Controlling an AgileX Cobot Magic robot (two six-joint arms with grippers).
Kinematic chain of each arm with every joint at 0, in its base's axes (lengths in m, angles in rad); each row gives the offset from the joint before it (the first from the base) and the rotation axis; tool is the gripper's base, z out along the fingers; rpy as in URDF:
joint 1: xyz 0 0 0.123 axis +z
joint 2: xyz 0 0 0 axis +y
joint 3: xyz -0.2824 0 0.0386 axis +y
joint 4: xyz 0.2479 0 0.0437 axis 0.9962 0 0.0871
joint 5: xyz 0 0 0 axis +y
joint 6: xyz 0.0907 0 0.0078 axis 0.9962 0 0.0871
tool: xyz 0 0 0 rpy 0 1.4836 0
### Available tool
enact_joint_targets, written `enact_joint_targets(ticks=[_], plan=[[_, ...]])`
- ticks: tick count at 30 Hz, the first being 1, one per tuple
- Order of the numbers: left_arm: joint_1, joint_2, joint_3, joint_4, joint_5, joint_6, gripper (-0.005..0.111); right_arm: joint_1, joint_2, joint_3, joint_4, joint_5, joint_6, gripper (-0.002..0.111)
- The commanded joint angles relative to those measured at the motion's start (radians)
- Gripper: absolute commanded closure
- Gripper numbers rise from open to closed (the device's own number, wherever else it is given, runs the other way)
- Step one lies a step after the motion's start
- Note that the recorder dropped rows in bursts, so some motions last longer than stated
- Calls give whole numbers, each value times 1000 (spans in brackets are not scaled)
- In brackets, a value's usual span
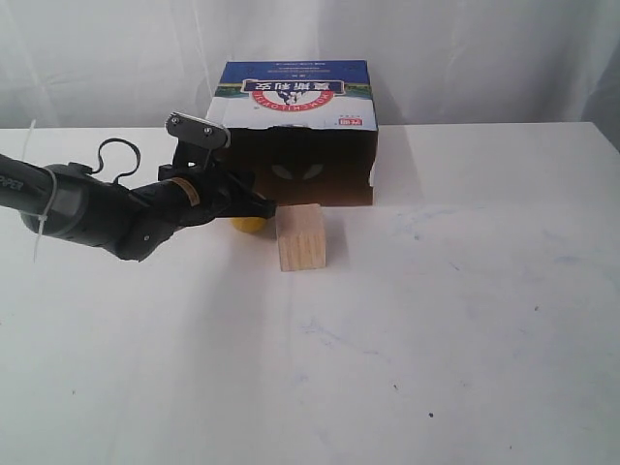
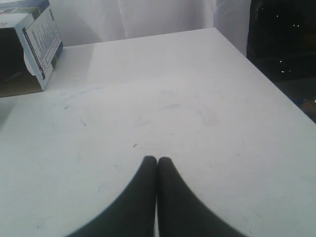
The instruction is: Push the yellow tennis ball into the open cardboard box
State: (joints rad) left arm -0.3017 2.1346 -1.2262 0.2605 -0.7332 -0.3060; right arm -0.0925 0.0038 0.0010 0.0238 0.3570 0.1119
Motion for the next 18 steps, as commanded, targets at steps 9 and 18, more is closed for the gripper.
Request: enact_joint_targets(ticks=[9,18], plan=[[2,-18,5,0,-104,1,107,3,-4,-1,-1,-7,-2,108],[2,-18,5,10,-104,1,107,3,-4,-1,-1,-5,-2,108]])
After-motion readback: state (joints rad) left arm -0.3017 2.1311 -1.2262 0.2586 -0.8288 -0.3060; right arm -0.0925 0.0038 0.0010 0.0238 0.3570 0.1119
